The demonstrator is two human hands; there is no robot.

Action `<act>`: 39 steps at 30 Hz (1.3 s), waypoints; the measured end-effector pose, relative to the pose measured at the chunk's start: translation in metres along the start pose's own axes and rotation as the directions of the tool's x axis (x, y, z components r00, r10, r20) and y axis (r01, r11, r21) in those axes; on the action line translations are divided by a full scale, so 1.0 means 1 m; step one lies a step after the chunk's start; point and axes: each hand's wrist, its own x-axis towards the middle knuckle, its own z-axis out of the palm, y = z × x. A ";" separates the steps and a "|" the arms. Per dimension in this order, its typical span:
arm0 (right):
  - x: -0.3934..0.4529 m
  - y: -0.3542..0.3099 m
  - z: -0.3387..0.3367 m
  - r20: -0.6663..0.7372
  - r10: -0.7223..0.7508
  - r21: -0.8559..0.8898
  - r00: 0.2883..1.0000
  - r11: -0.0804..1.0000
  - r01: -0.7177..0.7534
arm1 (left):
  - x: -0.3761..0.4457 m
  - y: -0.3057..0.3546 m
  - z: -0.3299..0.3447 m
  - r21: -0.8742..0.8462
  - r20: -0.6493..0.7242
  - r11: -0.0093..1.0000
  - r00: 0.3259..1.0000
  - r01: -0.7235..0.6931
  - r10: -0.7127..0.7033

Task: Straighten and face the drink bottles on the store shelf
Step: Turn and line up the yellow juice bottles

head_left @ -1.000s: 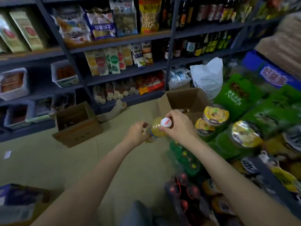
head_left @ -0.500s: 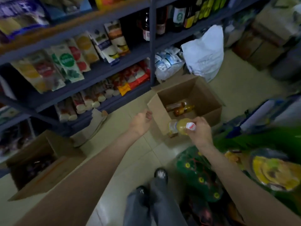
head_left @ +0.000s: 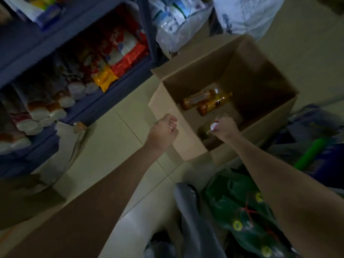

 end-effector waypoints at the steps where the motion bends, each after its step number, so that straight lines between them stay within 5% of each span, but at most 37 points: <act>1: 0.012 0.002 0.012 0.030 0.020 -0.007 0.999 1.000 -0.020 | 0.009 -0.007 0.006 -0.003 -0.008 1.000 1.000 -0.003 0.003; 7: 0.043 0.012 0.056 0.224 0.084 -0.147 0.971 0.988 -0.051 | 0.038 -0.034 0.026 0.011 0.020 0.999 0.999 0.032 -0.032; 19: -0.044 -0.018 -0.068 -0.019 0.015 -0.011 1.000 1.000 -0.015 | -0.037 0.026 -0.016 0.096 0.065 0.995 0.998 -0.031 0.024; 23: -0.155 -0.034 -0.136 -0.139 0.014 0.185 0.990 0.983 0.012 | -0.112 0.082 -0.043 0.108 0.040 0.986 0.991 -0.130 0.126; 28: -0.356 -0.032 -0.208 -0.129 -0.059 0.244 0.990 0.966 0.090 | -0.250 0.156 -0.057 0.126 0.126 0.947 0.952 -0.295 0.280; 33: -0.547 0.018 -0.249 -0.195 0.038 0.305 0.980 0.952 0.024 | -0.379 0.222 -0.036 0.233 0.452 0.859 0.833 -0.457 0.320; 39: -0.756 0.146 -0.272 -0.234 0.219 0.329 0.947 0.935 -0.135 | -0.519 0.309 0.079 0.240 0.594 0.665 0.649 -0.707 0.475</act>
